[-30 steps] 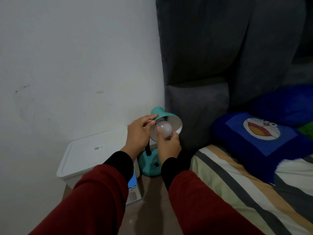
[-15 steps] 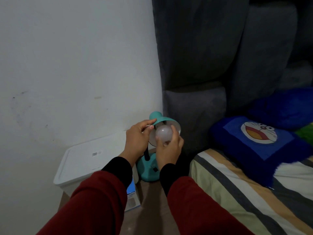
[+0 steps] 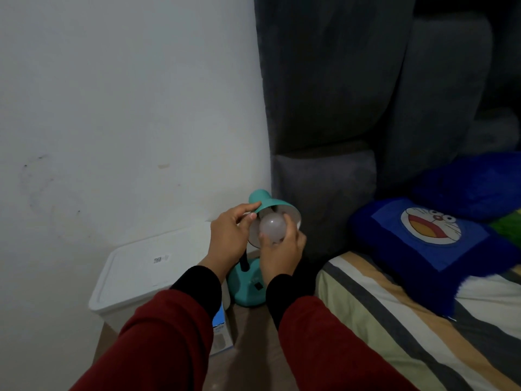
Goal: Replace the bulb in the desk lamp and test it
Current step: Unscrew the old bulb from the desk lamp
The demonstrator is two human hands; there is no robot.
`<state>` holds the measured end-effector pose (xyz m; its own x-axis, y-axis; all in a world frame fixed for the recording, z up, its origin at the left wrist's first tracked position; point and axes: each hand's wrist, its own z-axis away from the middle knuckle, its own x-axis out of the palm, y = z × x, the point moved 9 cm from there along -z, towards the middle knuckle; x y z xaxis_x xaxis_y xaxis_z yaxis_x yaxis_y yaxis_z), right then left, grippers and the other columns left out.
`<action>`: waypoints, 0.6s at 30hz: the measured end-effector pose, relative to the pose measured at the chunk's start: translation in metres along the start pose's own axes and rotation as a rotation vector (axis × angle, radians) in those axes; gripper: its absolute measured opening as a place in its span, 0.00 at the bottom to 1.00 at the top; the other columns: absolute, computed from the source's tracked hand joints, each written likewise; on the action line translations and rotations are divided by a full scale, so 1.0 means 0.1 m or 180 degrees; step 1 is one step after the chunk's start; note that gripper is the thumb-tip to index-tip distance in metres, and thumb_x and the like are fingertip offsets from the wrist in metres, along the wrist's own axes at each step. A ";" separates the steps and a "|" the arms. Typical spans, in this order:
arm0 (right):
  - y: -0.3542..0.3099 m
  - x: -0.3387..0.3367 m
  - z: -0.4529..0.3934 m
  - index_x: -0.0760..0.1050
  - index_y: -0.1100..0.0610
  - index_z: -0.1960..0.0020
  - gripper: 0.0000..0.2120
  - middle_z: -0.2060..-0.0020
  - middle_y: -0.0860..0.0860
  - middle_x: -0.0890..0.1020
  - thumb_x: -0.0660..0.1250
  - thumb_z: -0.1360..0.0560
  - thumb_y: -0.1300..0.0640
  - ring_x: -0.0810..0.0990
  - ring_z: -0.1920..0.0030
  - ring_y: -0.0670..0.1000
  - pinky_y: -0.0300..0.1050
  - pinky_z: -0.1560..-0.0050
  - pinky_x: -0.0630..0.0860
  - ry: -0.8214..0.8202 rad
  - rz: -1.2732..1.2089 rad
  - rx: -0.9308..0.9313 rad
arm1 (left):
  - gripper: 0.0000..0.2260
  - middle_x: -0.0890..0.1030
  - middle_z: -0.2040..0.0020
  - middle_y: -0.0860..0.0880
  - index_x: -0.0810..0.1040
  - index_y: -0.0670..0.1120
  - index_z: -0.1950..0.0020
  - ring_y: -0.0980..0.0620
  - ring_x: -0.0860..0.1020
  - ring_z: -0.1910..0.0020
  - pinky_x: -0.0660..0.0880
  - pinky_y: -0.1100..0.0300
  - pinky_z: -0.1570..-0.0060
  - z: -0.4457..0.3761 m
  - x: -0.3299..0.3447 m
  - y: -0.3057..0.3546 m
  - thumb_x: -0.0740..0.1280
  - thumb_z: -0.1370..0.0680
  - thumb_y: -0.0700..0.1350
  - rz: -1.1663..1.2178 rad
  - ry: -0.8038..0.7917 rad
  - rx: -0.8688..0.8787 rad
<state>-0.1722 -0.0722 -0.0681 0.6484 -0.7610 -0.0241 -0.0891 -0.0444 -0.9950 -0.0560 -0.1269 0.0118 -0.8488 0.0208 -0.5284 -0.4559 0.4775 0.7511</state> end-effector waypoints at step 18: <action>-0.07 -0.05 0.00 0.61 0.51 0.27 0.36 0.31 0.54 0.65 0.73 0.30 0.58 0.69 0.32 0.54 0.48 0.34 0.71 0.0010 0.0069 -0.0184 | 0.12 0.81 0.42 0.50 0.79 0.49 0.41 0.60 0.75 0.49 0.65 0.88 0.58 -0.02 0.01 -0.02 0.64 0.23 0.40 0.0005 0.0032 -0.0023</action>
<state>-0.1744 -0.0680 -0.0611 0.6435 -0.7641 -0.0453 -0.1467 -0.0650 -0.9870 -0.0564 -0.1297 0.0107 -0.8522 0.0127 -0.5231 -0.4564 0.4710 0.7549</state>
